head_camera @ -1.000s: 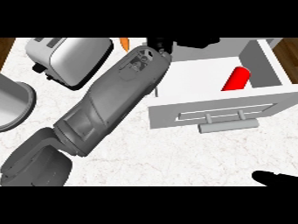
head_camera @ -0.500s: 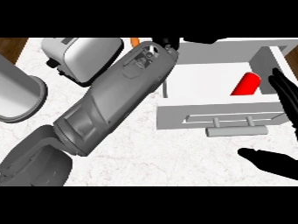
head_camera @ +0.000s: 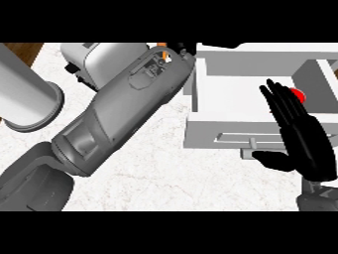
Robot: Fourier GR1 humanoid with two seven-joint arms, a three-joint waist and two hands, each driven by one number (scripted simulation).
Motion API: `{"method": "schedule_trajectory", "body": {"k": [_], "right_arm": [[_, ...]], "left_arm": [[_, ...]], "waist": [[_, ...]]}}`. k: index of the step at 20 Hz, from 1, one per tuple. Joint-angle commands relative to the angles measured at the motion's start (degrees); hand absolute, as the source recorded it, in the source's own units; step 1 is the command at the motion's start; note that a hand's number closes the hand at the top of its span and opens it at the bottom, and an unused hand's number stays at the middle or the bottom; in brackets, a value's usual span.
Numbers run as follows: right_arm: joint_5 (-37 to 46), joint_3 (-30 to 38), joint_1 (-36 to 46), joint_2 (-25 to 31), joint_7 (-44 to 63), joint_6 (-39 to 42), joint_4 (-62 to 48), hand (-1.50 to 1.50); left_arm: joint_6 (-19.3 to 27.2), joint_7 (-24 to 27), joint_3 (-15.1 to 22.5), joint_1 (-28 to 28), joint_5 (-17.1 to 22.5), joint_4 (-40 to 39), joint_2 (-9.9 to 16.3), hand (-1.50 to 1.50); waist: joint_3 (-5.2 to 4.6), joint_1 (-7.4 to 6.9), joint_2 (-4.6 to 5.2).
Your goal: Pick up the can, place it into the drawer and close the drawer
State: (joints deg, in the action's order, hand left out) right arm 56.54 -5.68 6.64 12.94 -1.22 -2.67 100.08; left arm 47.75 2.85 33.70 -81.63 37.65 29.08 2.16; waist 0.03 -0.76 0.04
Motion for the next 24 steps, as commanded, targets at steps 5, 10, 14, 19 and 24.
{"method": "schedule_trajectory", "body": {"k": [5,10,14,19,24], "right_arm": [[2.68,3.06,4.57,-3.66,-5.84,-13.68,-19.72,-1.5],[4.91,5.3,12.58,-3.06,-4.82,-14.21,-28.8,-1.5],[8.49,5.95,15.98,-4.5,-5.12,-20.23,-37.03,-1.5],[11.13,7.63,22.13,-4.69,-3.66,-22.5,-44.44,-1.5],[10.7,12.1,28.46,-3.59,-6.31,-30.74,-54.58,-1.5]], "left_arm": [[-0.67,-8.78,2.33,4.51,-3.17,11.96,7.94,-1.5],[0.94,-12.99,2.76,6.19,-4.7,18.42,11.45,-1.5],[-2.87,-14.47,1.95,7.72,-4.56,19.95,16.31,-1.5],[-4.91,-15.86,2.54,12.86,-4.71,26.19,19.65,-1.5],[-2.52,-18.2,2.35,12.82,-6.01,28.68,20.08,-1.5]], "waist": [[0.03,-1.58,-0.46],[0.02,-2.11,-0.41],[0.04,-2.53,0.06],[0.0,-3.2,0.02],[0.16,-3.42,0.54]]}}
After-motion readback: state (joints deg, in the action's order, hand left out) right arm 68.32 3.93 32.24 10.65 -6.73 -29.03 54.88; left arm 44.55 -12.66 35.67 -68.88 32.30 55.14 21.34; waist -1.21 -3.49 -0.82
